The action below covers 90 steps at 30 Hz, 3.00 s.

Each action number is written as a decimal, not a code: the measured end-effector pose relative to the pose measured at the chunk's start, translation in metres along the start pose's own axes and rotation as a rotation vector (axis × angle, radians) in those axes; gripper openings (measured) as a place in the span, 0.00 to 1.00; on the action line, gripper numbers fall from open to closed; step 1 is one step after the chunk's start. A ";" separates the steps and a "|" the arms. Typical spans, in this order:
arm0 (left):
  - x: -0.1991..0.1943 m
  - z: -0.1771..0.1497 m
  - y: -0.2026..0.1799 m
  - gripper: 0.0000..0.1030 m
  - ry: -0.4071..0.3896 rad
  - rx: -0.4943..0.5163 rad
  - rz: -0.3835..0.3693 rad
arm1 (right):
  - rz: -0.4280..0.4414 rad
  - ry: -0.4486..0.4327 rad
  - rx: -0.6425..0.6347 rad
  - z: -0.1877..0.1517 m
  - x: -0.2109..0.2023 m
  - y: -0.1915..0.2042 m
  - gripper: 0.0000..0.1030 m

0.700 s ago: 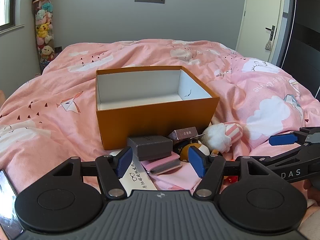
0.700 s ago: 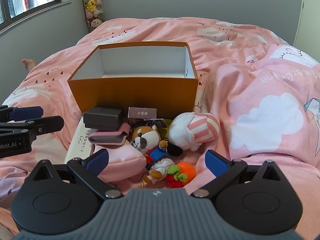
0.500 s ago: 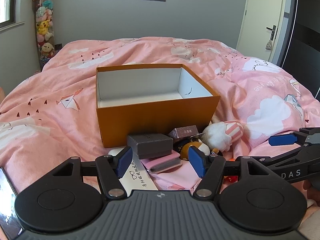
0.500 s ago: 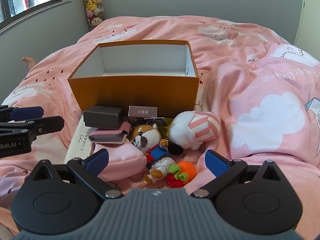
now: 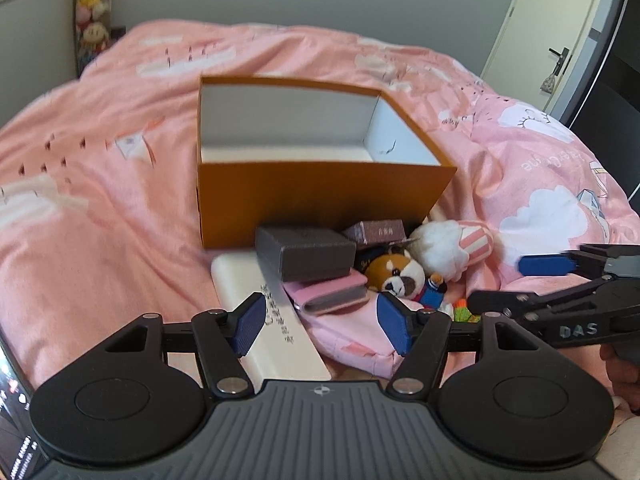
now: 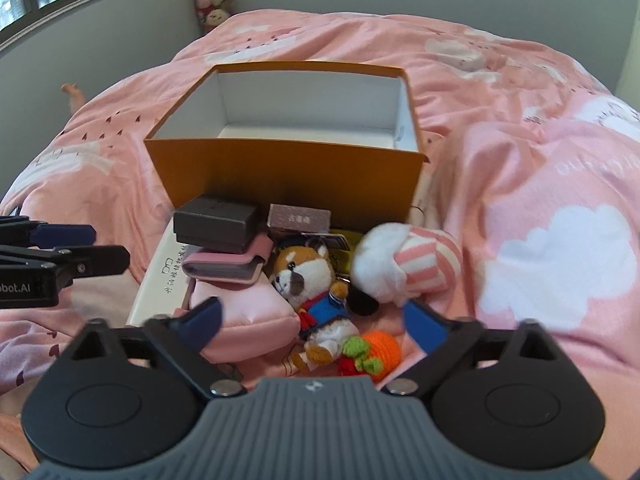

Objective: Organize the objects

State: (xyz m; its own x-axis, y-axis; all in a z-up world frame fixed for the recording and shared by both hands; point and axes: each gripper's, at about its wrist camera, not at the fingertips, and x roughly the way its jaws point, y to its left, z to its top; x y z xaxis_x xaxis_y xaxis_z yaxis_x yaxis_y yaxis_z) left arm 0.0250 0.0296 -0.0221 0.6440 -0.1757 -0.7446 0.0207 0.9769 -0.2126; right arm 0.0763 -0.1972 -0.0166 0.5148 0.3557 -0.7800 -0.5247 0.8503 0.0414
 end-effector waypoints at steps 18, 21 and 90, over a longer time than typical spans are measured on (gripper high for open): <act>0.055 0.043 0.035 0.74 0.058 -0.228 -0.041 | 0.117 0.079 -0.079 0.053 0.079 0.003 0.52; 0.071 0.053 0.046 0.78 0.084 -0.301 -0.057 | 0.116 0.074 -0.065 0.066 0.087 -0.002 0.52; 0.036 0.051 0.063 0.36 0.064 -0.471 -0.246 | 0.370 0.276 -0.051 0.090 0.099 -0.030 0.59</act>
State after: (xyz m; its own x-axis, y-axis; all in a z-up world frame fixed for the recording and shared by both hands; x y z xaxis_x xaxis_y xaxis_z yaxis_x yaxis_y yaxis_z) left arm 0.0886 0.0907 -0.0297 0.6153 -0.4140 -0.6708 -0.1895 0.7483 -0.6357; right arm 0.2041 -0.1523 -0.0385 0.0911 0.5094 -0.8557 -0.6752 0.6632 0.3229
